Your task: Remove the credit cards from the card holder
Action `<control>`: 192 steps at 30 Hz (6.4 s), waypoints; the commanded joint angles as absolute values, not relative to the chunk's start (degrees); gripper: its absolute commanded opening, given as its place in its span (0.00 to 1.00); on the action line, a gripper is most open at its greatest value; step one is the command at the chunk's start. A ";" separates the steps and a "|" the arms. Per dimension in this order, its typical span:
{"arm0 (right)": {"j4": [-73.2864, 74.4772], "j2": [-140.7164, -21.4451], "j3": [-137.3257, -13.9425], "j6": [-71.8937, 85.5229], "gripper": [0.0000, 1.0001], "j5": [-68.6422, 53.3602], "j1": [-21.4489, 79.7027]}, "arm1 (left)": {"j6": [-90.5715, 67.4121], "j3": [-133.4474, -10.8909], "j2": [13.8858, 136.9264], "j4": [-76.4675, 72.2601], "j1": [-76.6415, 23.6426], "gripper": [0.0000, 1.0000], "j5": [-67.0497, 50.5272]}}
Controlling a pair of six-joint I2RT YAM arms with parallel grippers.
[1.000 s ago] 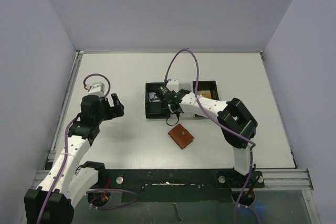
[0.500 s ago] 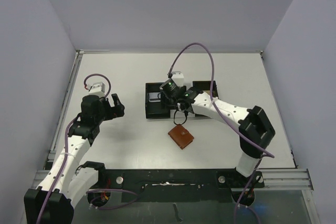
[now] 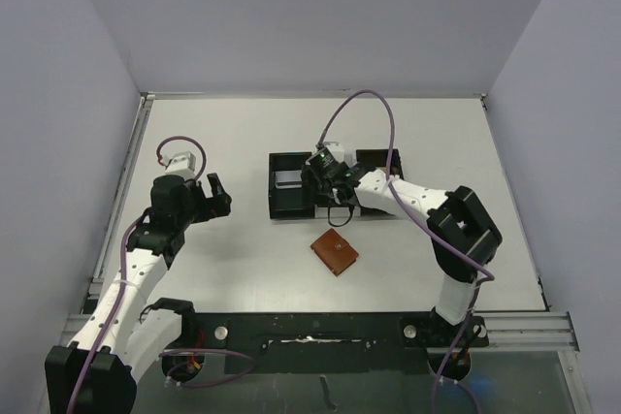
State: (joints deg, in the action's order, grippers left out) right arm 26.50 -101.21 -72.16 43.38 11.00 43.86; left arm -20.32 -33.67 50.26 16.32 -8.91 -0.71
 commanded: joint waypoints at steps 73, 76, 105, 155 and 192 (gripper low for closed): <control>15.64 -82.71 -41.85 56.93 0.14 3.68 50.80 | -44.97 -28.89 59.38 1.58 -43.10 0.76 0.84; 14.66 -82.10 -41.13 57.96 0.11 3.08 50.45 | -47.50 -28.72 62.34 -1.85 -45.29 0.73 1.45; 33.86 -94.73 -58.14 42.22 0.35 18.13 59.69 | -58.89 -25.31 57.79 2.72 -50.62 0.58 16.18; 3.98 -64.30 -23.83 65.40 0.00 -1.46 43.21 | -50.53 -35.68 86.54 -13.85 -58.01 0.63 -3.41; 18.83 -62.57 -33.36 52.52 0.31 -3.15 39.05 | -48.03 -34.01 81.44 -8.23 -54.71 0.01 -1.15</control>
